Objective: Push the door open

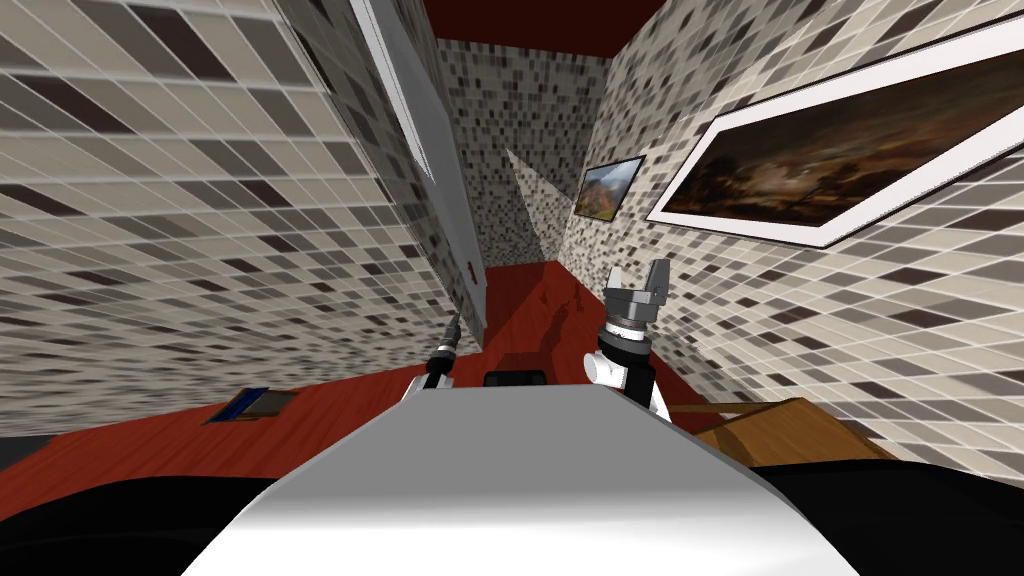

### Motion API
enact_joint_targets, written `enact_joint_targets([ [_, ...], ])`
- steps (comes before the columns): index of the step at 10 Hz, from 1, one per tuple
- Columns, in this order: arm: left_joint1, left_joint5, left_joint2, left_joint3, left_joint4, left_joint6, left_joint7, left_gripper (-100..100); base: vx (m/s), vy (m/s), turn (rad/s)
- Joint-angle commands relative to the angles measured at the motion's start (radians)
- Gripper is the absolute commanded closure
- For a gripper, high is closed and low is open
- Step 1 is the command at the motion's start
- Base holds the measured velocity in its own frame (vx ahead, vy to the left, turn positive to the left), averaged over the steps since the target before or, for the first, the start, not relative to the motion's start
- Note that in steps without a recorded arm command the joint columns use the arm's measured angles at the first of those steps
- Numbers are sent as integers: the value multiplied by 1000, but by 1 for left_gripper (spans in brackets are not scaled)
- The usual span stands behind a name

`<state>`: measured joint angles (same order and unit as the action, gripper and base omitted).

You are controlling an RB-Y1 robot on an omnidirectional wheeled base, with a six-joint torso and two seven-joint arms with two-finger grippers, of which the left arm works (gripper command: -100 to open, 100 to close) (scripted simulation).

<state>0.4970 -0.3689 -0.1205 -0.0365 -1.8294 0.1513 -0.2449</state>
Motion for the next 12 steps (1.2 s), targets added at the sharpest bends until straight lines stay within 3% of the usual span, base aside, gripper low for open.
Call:
enact_joint_targets([
  [1,-11,-15,-10,1,38,-22,-21,-100,88,-68,-2],
  [2,-13,-31,-17,-2,62,-45,-38,-100,116,-134,-11],
  [6,-18,-63,-30,-5,110,-92,-73,-100,92,-86,3],
  [11,-28,-128,-57,-13,207,-189,-144,-100,128,-106,0],
  [12,-28,-128,-57,-13,207,-189,-144,-100,82,-80,6],
])
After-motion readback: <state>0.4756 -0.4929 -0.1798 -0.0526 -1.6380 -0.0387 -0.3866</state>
